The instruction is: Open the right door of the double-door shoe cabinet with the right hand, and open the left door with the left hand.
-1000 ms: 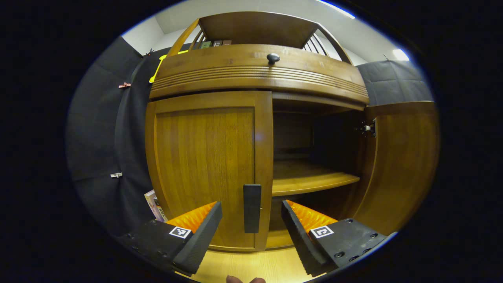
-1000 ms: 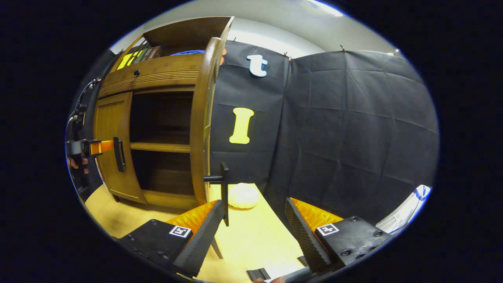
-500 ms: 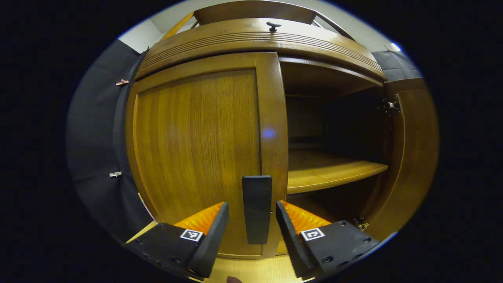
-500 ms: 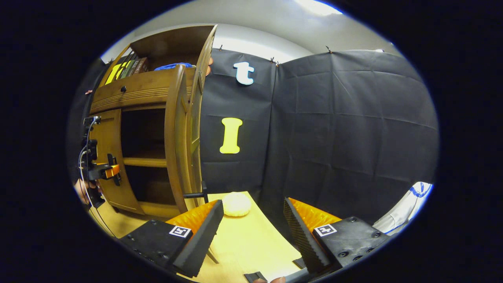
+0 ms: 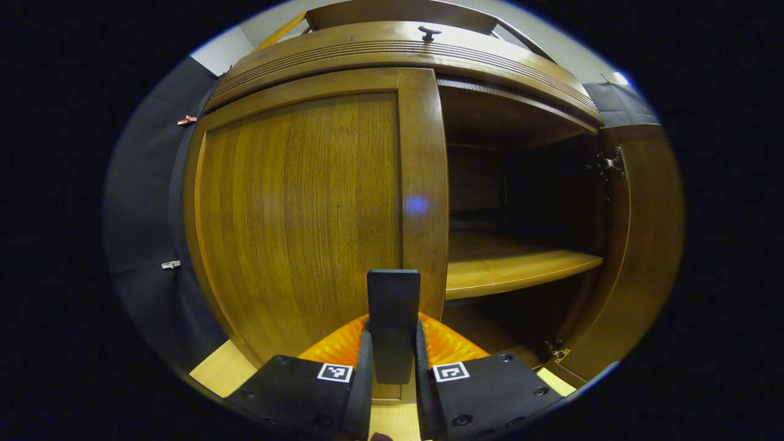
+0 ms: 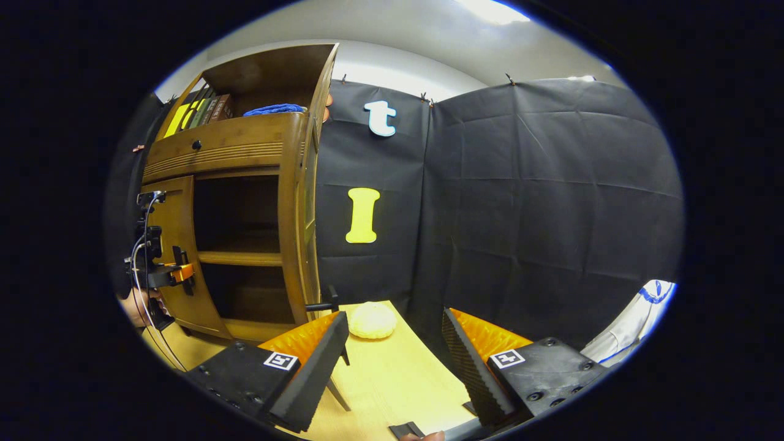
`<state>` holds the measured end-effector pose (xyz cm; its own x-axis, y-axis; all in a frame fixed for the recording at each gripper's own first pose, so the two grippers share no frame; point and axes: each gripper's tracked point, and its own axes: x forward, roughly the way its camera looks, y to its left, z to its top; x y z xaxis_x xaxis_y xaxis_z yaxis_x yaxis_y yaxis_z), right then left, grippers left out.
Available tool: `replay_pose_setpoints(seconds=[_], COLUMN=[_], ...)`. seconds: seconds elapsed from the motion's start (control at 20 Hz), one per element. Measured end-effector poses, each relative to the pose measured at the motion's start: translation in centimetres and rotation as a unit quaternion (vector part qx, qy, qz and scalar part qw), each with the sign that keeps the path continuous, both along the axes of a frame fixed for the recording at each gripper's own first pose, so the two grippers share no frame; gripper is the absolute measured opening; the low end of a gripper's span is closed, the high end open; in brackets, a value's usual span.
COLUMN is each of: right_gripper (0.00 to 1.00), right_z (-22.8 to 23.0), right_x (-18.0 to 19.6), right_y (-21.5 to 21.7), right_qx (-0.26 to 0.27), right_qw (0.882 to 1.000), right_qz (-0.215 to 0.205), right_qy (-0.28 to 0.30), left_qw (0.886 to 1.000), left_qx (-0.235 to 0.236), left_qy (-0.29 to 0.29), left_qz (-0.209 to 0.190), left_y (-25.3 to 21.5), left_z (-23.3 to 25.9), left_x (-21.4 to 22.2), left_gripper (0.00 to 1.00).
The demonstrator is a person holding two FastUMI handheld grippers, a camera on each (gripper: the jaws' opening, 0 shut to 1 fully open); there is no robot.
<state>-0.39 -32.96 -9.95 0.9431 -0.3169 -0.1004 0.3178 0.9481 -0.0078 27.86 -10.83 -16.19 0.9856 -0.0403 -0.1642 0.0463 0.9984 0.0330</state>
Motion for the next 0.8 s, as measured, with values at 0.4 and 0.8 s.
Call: replay_pose_setpoints(seconds=[0.4,0.8], right_gripper=[0.98,0.96], right_z=[1.5,2.3], right_x=[-2.8,-5.3], right_y=[4.7,10.3], right_qx=[0.008,0.008], right_qw=[1.000,0.998], right_qz=[0.018,0.058], right_qy=[-0.015,-0.017], left_qw=[0.999,1.000], left_qx=[0.000,0.001], left_qy=[-0.001,-0.001], left_qz=[-0.034,-0.029], left_y=[2.0,7.2], left_z=[0.1,0.4], left_x=[-7.5,-14.9], left_gripper=[0.32,0.30])
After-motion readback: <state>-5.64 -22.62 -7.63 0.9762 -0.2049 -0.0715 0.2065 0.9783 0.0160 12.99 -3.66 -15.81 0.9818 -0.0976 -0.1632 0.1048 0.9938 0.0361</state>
